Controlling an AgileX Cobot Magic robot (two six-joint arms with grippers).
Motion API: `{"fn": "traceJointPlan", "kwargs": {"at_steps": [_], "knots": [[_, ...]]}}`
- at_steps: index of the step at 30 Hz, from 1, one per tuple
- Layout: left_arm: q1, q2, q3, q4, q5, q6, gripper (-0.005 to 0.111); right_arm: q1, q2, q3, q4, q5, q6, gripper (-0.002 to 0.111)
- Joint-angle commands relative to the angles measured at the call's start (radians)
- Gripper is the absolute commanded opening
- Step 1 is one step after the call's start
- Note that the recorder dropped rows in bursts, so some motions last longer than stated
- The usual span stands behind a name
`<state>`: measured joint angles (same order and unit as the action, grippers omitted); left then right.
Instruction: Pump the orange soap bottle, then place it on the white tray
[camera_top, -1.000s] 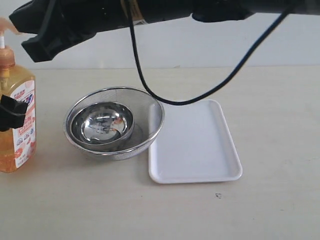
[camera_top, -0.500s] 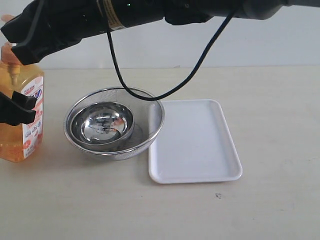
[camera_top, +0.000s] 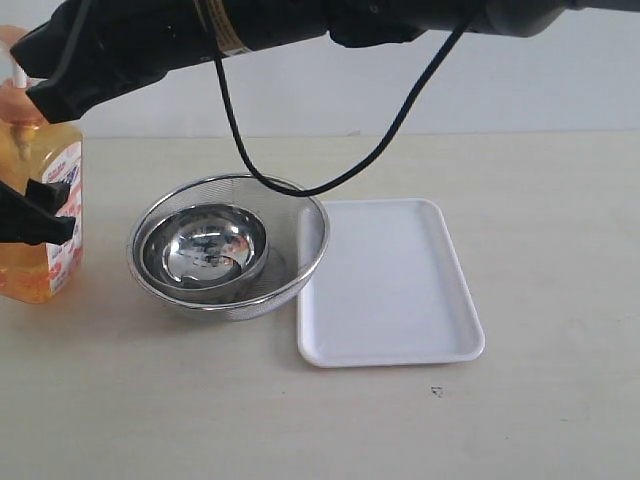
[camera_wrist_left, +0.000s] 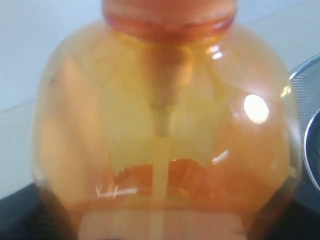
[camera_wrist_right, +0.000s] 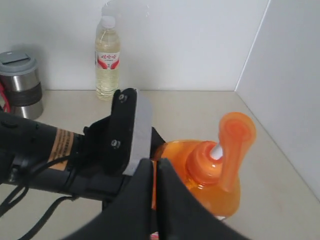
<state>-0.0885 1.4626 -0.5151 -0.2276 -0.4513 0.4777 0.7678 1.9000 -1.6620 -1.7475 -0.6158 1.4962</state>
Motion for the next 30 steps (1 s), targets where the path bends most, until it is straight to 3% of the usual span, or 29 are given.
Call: {"fn": "traceJointPlan", "kwargs": {"at_steps": [1,5,10,30], "knots": [[-0.043,-0.001,0.026,0.004,-0.135,-0.045,0.005,-0.003,0.006,-0.004,0.003,0.018,-0.01,0.0],[-0.102,-0.001,0.042,-0.04,-0.15,-0.026,0.005,-0.003,0.035,-0.004,0.003,0.0,-0.004,0.0],[-0.118,0.003,0.044,-0.176,-0.188,0.094,0.005,-0.003,0.04,-0.004,0.003,-0.024,0.009,0.0],[-0.132,0.057,0.044,-0.116,-0.174,-0.014,0.005,-0.003,0.065,-0.004,0.003,0.113,-0.046,0.0]]}}
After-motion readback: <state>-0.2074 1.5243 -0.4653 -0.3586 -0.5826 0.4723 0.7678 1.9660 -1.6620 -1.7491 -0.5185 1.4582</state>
